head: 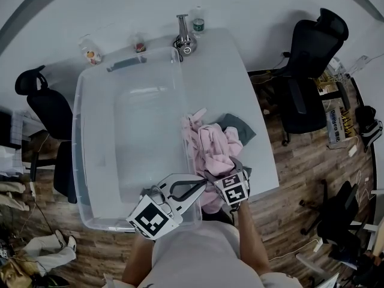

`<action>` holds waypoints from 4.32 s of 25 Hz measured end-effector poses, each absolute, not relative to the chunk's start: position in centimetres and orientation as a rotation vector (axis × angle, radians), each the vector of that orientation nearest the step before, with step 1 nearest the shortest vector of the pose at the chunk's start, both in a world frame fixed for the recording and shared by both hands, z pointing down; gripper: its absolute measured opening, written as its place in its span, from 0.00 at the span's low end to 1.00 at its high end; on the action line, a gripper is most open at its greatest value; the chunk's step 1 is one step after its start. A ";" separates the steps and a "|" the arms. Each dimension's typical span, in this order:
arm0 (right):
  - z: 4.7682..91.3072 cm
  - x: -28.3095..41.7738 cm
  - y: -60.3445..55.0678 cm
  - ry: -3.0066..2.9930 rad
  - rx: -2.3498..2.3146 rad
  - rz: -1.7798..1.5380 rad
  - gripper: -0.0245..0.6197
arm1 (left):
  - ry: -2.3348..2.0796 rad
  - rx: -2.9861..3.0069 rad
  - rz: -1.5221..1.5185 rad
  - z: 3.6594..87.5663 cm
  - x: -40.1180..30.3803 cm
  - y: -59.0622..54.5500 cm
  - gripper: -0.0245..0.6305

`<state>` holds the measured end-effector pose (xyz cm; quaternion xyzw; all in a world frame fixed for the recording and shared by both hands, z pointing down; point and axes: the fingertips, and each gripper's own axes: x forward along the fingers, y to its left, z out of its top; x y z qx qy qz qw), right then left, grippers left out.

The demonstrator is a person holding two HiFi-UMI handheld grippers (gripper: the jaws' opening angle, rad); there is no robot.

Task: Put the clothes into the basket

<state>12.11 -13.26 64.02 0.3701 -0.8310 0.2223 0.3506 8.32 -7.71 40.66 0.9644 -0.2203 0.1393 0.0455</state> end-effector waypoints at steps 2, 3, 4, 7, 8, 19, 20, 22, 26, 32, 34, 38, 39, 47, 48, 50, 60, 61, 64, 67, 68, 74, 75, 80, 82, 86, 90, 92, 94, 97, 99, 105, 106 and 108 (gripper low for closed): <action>63.4 12.1 -13.3 -2.165 0.967 0.585 0.68 | -0.673 2.946 0.428 40.7 8.2 -7.7 0.05; 63.1 12.1 -13.4 -2.173 0.969 0.585 0.68 | -0.674 2.946 0.428 40.7 8.2 -7.7 0.05; 62.7 12.1 -13.4 -2.181 0.972 0.583 0.68 | -0.675 2.948 0.423 40.7 8.2 -7.7 0.05; 61.3 12.1 -13.4 -2.213 0.986 0.588 0.68 | -0.678 2.956 0.414 40.5 8.2 -7.6 0.05; 60.8 12.1 -13.4 -2.225 0.992 0.588 0.68 | -0.678 2.960 0.416 40.5 8.1 -7.6 0.05; 54.5 12.8 -14.1 -2.341 1.067 0.556 0.66 | -0.710 2.956 0.393 39.8 8.0 -7.4 0.05; 53.9 12.9 -14.2 -2.350 1.078 0.547 0.66 | -0.708 2.964 0.395 39.7 8.0 -7.3 0.05; 52.5 13.1 -14.5 -2.368 1.098 0.522 0.66 | -0.717 2.962 0.386 39.4 8.0 -7.4 0.05; 49.5 13.4 -14.9 -2.409 1.130 0.470 0.66 | -0.722 2.977 0.372 39.0 7.9 -7.4 0.05; 44.9 13.3 -14.7 -2.472 1.159 0.366 0.66 | -0.761 2.994 0.325 37.4 7.6 -7.4 0.05; 43.4 13.0 -14.6 -2.494 1.163 0.334 0.66 | -0.773 3.013 0.311 36.7 7.5 -7.5 0.05; 40.7 12.3 -14.6 -2.548 1.167 0.305 0.65 | -0.800 3.044 0.296 35.5 6.7 -7.7 0.05; 40.1 12.0 -14.5 -2.562 1.168 0.300 0.65 | -0.808 3.047 0.291 35.2 6.5 -7.6 0.05; 35.5 10.5 -13.5 -2.665 1.135 0.227 0.65 | -0.891 3.078 0.262 33.2 5.0 -6.9 0.05; 35.0 10.1 -13.5 -2.674 1.125 0.212 0.65 | -0.902 3.083 0.259 33.0 4.6 -6.9 0.05; 34.2 9.3 -13.3 -2.695 1.111 0.196 0.65 | -0.924 3.091 0.251 32.6 3.8 -6.8 0.05; 29.7 5.5 -12.4 -2.813 0.975 0.129 0.64 | -1.074 3.115 0.228 30.1 0.8 -6.6 0.05; 29.4 4.8 -12.3 -2.825 0.953 0.124 0.64 | -1.093 3.112 0.225 30.0 0.3 -6.6 0.05; 28.9 2.9 -11.8 -2.850 0.887 0.106 0.64 | -1.157 3.087 0.222 29.8 -1.4 -6.2 0.05; 28.7 1.5 -11.3 -2.861 0.825 0.095 0.64 | -1.213 3.062 0.227 29.5 -2.3 -5.7 0.05; 28.7 1.0 -11.2 -2.863 0.805 0.095 0.64 | -1.232 3.054 0.230 29.4 -2.7 -5.5 0.05; 29.7 -2.9 -10.4 -2.872 0.666 0.091 0.64 | -1.372 2.993 0.243 29.3 -6.1 -4.4 0.05; 30.0 -3.7 -10.2 -2.873 0.638 0.095 0.64 | -1.397 2.978 0.246 29.3 -6.7 -4.2 0.05; 31.6 -7.2 -9.1 -2.860 0.499 0.108 0.64 | -1.516 2.891 0.267 29.8 -9.5 -2.7 0.05; 32.4 -8.4 -8.6 -2.853 0.446 0.119 0.64 | -1.558 2.852 0.270 30.1 -10.5 -2.0 0.05; 34.0 -10.8 -7.5 -2.837 0.355 0.164 0.64 | -1.629 2.784 0.274 30.6 -12.3 -0.9 0.05; 35.8 -13.0 -6.2 -2.820 0.273 0.208 0.64 | -1.684 2.724 0.274 31.4 -13.8 0.3 0.05; 36.7 -14.0 -5.5 -2.811 0.237 0.233 0.64 | -1.702 2.694 0.274 31.9 -14.5 0.9 0.05; 37.8 -14.9 -5.0 -2.790 0.210 0.241 0.64 | -1.715 2.663 0.283 32.5 -15.2 1.4 0.05; 39.8 -15.6 -4.3 -2.736 0.191 0.228 0.64 | -1.726 2.623 0.275 33.5 -16.0 2.3 0.05; 41.1 -15.8 -3.9 -2.696 0.181 0.225 0.64 | -1.730 2.598 0.257 34.1 -16.4 2.8 0.05; 44.2 -16.4 -2.9 -2.610 0.138 0.234 0.64 | -1.700 2.561 0.228 35.7 -16.5 3.2 0.05; 44.6 -16.6 -2.7 -2.600 0.130 0.237 0.64 | -1.693 2.562 0.225 35.8 -16.4 3.2 0.05; 45.3 -17.0 -2.4 -2.588 0.112 0.242 0.64 | -1.685 2.560 0.222 36.1 -16.3 3.2 0.05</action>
